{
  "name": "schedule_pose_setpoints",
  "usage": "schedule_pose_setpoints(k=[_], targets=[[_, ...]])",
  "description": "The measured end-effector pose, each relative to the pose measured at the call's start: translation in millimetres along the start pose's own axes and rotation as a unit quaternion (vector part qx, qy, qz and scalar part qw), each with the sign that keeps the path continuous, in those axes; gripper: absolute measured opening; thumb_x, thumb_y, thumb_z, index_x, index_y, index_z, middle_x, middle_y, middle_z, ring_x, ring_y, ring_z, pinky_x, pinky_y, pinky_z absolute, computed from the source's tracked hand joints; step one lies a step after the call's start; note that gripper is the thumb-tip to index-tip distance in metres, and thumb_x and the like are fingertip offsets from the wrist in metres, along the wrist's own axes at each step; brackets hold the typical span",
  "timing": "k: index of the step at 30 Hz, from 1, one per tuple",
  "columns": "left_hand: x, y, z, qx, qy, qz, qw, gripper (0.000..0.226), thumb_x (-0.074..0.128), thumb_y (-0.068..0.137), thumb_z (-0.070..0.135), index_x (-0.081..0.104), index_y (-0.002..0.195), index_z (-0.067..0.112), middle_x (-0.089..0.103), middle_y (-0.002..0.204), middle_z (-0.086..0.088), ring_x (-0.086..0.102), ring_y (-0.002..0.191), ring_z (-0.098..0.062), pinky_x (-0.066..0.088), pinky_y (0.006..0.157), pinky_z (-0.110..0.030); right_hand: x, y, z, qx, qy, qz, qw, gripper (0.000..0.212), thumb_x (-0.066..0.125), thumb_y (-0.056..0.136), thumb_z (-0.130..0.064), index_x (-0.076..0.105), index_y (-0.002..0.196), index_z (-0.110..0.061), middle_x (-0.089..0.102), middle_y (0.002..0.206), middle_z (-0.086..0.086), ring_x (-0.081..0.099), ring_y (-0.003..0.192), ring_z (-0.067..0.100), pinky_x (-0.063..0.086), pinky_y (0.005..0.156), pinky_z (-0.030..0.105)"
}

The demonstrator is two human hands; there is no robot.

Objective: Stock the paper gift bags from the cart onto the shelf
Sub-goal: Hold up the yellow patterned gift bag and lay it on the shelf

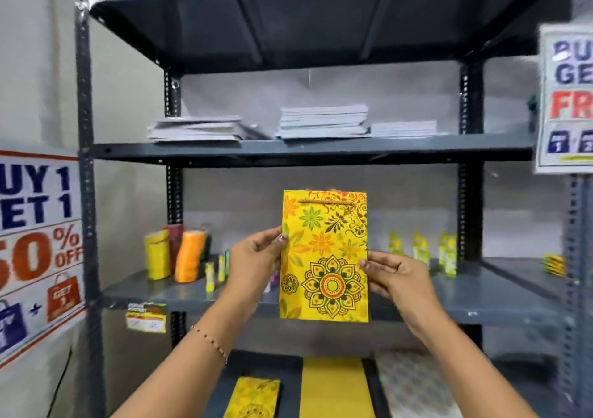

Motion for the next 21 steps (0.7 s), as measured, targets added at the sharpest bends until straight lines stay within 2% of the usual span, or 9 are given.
schedule_pose_setpoints(k=[3,6,16,21], targets=[[13,1,8,0.005,-0.022,-0.014,1.0,0.017,0.058,0.088,0.003,0.068,0.102,0.007,0.076,0.078,-0.001,0.07,0.066,-0.012,0.059,0.058,-0.022,-8,-5,-15,-0.018,0.004,0.012,1.0,0.016,0.063,0.082,0.002,0.066,0.095,-0.005,0.076,0.067,-0.004,0.07,0.063,0.005,0.054,0.052,0.015],[22,1,9,0.008,-0.037,-0.022,0.999,0.016,0.057,0.088,0.001,0.067,0.099,0.006,0.076,0.069,0.005,0.071,0.063,-0.008,0.058,0.057,-0.02,-15,-8,-22,-0.029,-0.002,0.028,0.999,0.015,0.064,0.081,0.002,0.067,0.092,-0.007,0.075,0.065,-0.004,0.07,0.062,0.004,0.054,0.052,0.015],[21,3,-7,0.001,-0.042,-0.01,0.999,0.02,0.058,0.087,0.002,0.066,0.105,0.003,0.073,0.087,-0.006,0.07,0.071,-0.014,0.06,0.062,-0.023,-19,-10,-14,-0.035,-0.003,0.019,0.999,0.015,0.063,0.082,0.002,0.067,0.094,-0.006,0.075,0.064,-0.006,0.07,0.06,0.003,0.052,0.049,0.012],[3,-3,-41,-0.028,-0.045,0.014,0.999,0.018,0.06,0.086,0.004,0.067,0.102,0.007,0.075,0.08,0.002,0.071,0.073,-0.012,0.059,0.064,-0.024,-18,-11,25,0.004,-0.001,0.007,1.0,0.019,0.064,0.081,0.002,0.067,0.099,-0.004,0.077,0.071,-0.002,0.072,0.066,0.008,0.056,0.054,0.016]])
Point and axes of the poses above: each hand's wrist, its own y-axis towards the middle knuckle, its own x-axis out of the palm, z = x × y, the point moved 3 cm from there along y, towards the middle knuckle
